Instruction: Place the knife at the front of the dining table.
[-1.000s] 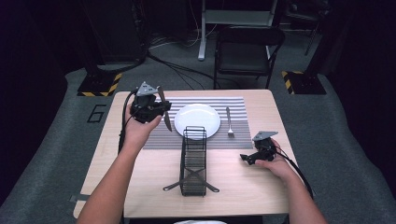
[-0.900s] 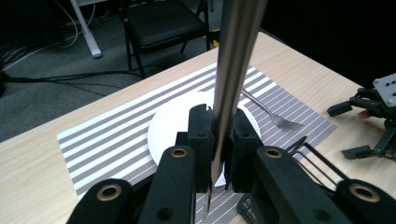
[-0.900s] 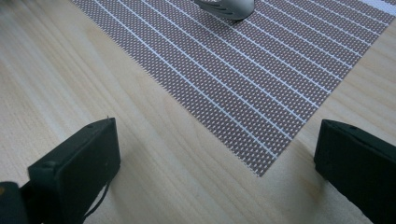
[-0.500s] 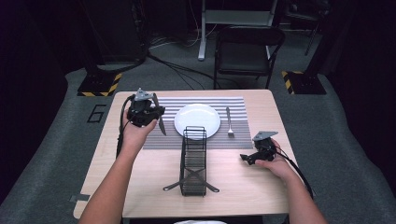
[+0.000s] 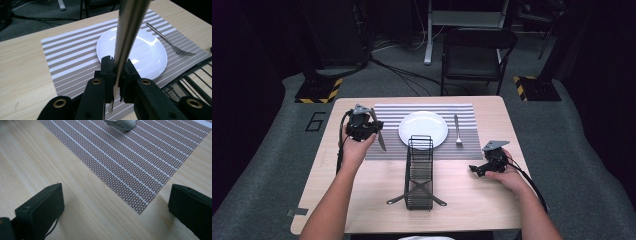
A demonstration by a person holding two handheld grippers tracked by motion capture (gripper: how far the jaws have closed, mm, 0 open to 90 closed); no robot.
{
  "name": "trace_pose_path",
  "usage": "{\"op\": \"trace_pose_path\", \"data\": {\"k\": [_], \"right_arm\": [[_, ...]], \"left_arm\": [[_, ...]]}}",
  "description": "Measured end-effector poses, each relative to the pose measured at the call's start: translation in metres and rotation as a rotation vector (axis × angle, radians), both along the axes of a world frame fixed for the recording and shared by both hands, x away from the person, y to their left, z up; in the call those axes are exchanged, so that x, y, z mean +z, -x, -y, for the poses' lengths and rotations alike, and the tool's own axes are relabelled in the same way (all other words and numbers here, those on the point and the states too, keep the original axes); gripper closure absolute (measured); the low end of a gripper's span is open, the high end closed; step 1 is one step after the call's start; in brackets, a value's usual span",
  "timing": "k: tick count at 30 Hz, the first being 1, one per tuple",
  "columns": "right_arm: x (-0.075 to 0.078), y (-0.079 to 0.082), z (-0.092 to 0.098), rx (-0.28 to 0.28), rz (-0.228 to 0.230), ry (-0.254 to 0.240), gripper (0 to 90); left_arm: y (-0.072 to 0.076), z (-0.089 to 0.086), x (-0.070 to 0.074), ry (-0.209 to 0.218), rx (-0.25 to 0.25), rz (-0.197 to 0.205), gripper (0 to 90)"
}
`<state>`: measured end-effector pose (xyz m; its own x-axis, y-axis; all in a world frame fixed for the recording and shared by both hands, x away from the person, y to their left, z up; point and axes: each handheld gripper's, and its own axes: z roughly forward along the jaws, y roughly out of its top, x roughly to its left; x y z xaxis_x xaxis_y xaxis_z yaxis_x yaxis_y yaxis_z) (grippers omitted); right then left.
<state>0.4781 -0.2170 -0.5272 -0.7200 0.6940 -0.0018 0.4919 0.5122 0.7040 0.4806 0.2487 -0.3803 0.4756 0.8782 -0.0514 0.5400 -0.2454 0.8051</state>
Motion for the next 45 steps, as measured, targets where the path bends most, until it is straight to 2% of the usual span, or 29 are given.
{"op": "trace_pose_path", "data": {"k": [12, 20, 26, 29, 41, 45], "right_arm": [[0.000, 0.000, 0.000, 0.000, 0.000, 0.000, 0.0], [0.000, 0.000, 0.000, 0.000, 0.000, 0.000, 0.0], [0.000, 0.000, 0.000, -0.002, 0.000, -0.001, 0.0], [0.000, 0.000, 0.000, -0.002, 0.000, -0.001, 0.0], [0.000, 0.000, 0.000, -0.002, 0.000, -0.001, 0.0], [0.000, 0.000, 0.000, -0.002, 0.000, -0.001, 0.0]], "left_arm": [[-0.005, -0.004, -0.009, -0.009, 0.031, -0.009, 82.9], [-0.012, -0.004, -0.018, -0.004, 0.047, -0.017, 82.8], [-0.016, -0.005, -0.021, 0.014, 0.058, -0.008, 82.0], [-0.018, -0.005, -0.024, -0.001, 0.062, -0.016, 80.7], [-0.024, -0.005, -0.034, 0.031, 0.087, -0.008, 80.6], [-0.027, -0.005, -0.036, 0.029, 0.087, -0.010, 80.6]]}}
